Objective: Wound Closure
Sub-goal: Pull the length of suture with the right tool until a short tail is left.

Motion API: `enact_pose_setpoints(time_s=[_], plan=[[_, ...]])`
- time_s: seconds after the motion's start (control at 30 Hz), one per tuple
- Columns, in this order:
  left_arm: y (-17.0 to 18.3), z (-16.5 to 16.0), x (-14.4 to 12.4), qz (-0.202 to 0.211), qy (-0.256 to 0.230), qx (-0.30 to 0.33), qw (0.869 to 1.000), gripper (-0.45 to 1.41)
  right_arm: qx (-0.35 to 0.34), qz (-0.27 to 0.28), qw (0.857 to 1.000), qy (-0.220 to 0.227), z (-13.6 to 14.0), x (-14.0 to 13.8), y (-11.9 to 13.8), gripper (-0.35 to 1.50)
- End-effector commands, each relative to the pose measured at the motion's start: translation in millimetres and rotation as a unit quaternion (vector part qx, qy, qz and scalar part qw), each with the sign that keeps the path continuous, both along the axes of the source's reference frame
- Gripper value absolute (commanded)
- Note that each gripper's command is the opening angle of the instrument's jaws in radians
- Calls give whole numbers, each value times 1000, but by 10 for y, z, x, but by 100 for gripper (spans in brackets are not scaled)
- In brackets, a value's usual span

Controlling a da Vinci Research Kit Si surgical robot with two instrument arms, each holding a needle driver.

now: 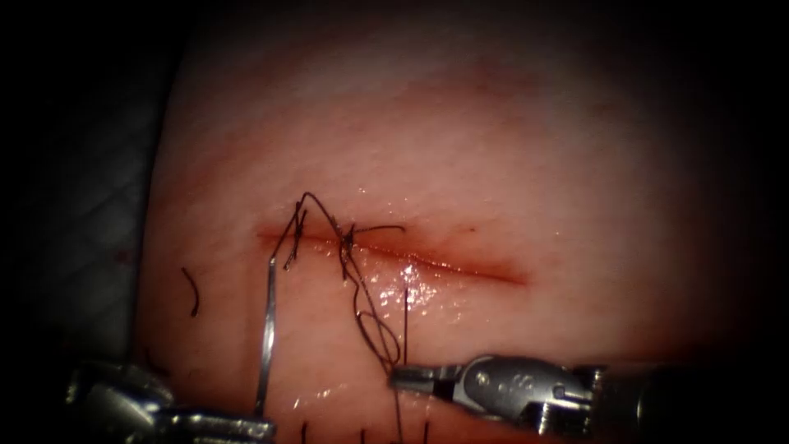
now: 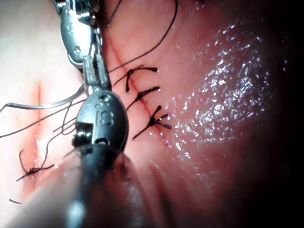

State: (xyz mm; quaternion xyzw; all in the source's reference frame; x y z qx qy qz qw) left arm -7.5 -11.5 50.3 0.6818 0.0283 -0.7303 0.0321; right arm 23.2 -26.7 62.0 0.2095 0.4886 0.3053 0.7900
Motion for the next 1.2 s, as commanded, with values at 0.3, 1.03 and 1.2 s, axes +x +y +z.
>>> enact_pose_setpoints(time_s=[0.3,1.03,1.2], plan=[[-6,0,6,0,19,10,1000,-45,15,-18,999,35,-70,51,-49,-35],[45,2,134,-141,96,48,984,-45,-243,-39,969,14,-66,-2,30,148],[48,8,133,-150,109,44,982,-45,-254,-33,967,-5,-35,-3,47,146]])
